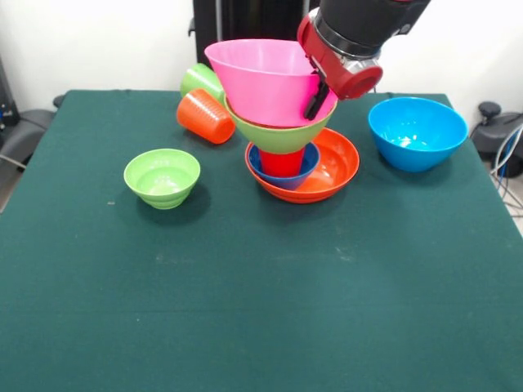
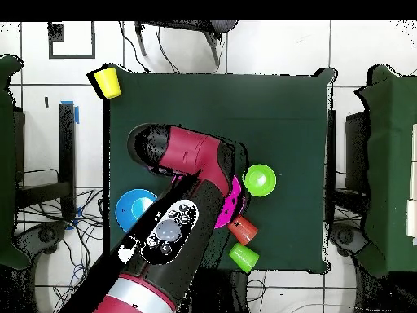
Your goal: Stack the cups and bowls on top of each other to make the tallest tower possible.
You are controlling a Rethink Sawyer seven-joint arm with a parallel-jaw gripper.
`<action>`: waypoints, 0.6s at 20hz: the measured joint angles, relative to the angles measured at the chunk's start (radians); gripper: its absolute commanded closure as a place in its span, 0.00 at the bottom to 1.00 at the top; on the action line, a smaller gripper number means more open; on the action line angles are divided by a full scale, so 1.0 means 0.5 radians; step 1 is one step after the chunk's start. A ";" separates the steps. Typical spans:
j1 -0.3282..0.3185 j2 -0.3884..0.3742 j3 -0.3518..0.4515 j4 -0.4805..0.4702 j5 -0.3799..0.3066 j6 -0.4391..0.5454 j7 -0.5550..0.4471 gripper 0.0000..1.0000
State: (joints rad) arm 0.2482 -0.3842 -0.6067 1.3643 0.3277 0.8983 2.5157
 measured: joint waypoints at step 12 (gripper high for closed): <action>0.000 -0.007 0.000 0.000 0.000 0.000 0.000 0.00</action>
State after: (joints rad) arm 0.2480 -0.3877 -0.6067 1.3642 0.3277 0.8985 2.5157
